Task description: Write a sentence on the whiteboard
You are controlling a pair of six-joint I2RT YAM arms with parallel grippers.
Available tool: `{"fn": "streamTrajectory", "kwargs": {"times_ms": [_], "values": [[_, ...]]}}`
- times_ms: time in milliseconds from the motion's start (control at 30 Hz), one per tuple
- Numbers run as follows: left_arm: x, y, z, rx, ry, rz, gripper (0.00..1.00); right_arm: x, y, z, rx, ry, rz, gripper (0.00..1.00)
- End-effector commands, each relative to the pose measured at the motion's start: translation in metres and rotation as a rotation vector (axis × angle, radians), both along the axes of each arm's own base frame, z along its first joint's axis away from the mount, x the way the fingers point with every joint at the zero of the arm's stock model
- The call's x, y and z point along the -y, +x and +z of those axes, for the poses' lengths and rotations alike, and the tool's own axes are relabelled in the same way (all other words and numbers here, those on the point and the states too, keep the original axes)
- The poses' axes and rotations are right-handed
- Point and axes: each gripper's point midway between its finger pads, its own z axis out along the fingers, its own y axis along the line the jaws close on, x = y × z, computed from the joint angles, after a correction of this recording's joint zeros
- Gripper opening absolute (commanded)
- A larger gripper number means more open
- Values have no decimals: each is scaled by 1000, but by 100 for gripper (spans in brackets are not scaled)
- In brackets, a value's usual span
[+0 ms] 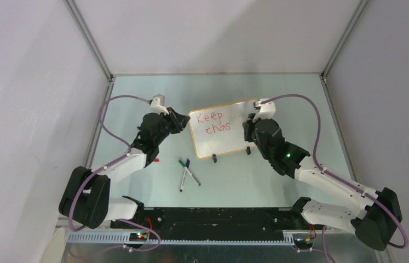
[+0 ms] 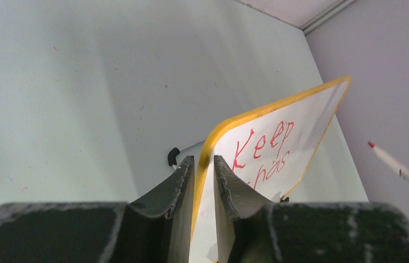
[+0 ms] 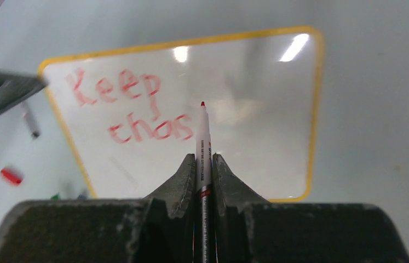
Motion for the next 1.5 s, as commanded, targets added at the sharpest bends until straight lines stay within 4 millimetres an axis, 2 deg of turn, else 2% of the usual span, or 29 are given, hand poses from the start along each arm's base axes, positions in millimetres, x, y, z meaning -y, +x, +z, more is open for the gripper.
{"fn": "streamTrajectory", "kwargs": {"times_ms": [0,167,233,267,300,367,600,667,700,800,1100,1467], "values": [[-2,5,25,68,-31,18,24,60,21,6,4,31,-215,0],[-1,4,26,68,-34,12,25,112,30,2,-34,128,-325,0],[-1,4,26,69,-36,11,25,144,39,-8,-67,166,-395,0],[-1,4,26,69,-35,12,25,141,40,-13,-99,200,-365,0],[0,4,26,69,-37,11,25,147,43,-21,-136,226,-356,0],[-1,4,26,69,-38,13,25,147,48,-33,-202,285,-311,0],[0,4,25,66,-37,12,25,144,68,-58,-342,496,-168,0],[0,5,25,65,-38,11,26,141,71,-74,-409,555,-133,0],[0,5,24,65,-37,11,26,139,74,-71,-403,581,-103,0],[0,5,24,64,-38,11,25,136,79,-83,-440,612,-84,0],[0,5,24,62,-36,11,26,117,81,-95,-519,694,22,0],[3,7,21,47,-49,-1,26,113,59,-91,-524,670,55,0]]}}
